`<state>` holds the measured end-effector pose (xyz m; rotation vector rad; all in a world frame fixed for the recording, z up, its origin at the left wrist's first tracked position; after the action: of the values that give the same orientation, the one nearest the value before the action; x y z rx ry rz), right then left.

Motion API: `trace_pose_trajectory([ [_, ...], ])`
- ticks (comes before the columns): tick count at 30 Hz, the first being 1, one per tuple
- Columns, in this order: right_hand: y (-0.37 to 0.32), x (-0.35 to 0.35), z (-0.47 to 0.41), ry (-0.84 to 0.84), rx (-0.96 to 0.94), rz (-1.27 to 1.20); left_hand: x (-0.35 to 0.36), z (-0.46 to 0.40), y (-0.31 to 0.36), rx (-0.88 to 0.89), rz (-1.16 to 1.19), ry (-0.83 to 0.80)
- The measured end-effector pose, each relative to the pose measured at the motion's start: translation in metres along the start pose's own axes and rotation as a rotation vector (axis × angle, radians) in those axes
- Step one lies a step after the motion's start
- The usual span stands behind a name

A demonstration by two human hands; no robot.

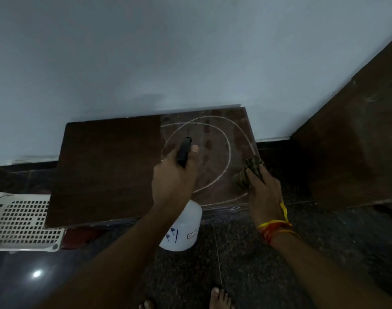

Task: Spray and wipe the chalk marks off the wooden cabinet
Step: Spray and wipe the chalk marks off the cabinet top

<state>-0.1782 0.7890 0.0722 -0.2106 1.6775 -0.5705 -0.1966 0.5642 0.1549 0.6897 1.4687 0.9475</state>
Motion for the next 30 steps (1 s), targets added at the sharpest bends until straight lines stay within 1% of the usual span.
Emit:
trace_pose_trajectory([
  [2, 0.006, -0.007, -0.001, 0.014, -0.003, 0.007, 0.009, 0.001, 0.006, 0.014, -0.003, -0.016],
  [5, 0.016, -0.017, -0.006, 0.029, 0.014, -0.002, 0.027, 0.007, 0.011, 0.010, -0.050, -0.097],
  [10, 0.032, -0.024, -0.017, 0.025, 0.063, 0.001, 0.052, 0.022, 0.003, 0.012, -0.156, -0.194],
  [12, 0.036, -0.026, -0.019, 0.025, 0.073, 0.000, 0.057, 0.031, 0.001, 0.019, -0.148, -0.231],
  [16, 0.044, -0.028, -0.018, -0.003, 0.106, -0.002, 0.059, 0.051, -0.004, 0.113, -0.175, -0.298],
  [19, 0.044, -0.026, -0.017, -0.034, 0.106, -0.011, 0.047, 0.063, -0.013, 0.185, -0.211, -0.288],
  [21, 0.041, -0.024, -0.015, -0.046, 0.107, -0.017, 0.036, 0.071, -0.026, 0.155, -0.217, -0.291],
  [23, 0.036, -0.022, -0.012, -0.061, 0.104, -0.022, 0.022, 0.080, -0.042, 0.088, -0.217, -0.267],
  [26, 0.026, -0.016, -0.007, -0.120, 0.115, -0.023, 0.005, 0.093, -0.062, 0.006, -0.238, -0.259],
  [30, 0.011, -0.011, -0.004, -0.154, 0.110, -0.031, -0.017, 0.106, -0.086, -0.060, -0.283, -0.236],
])
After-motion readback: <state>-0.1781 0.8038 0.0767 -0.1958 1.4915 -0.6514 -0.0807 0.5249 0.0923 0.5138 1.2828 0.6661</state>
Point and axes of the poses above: each hand's wrist, its own z-axis away from the middle knuckle, its own x-axis out of the palm, y = z × x, the point moved 6 cm from there along -z, towards the middle knuckle, and after that the axes turned 9 degrees about x, right-handed, at the moved point
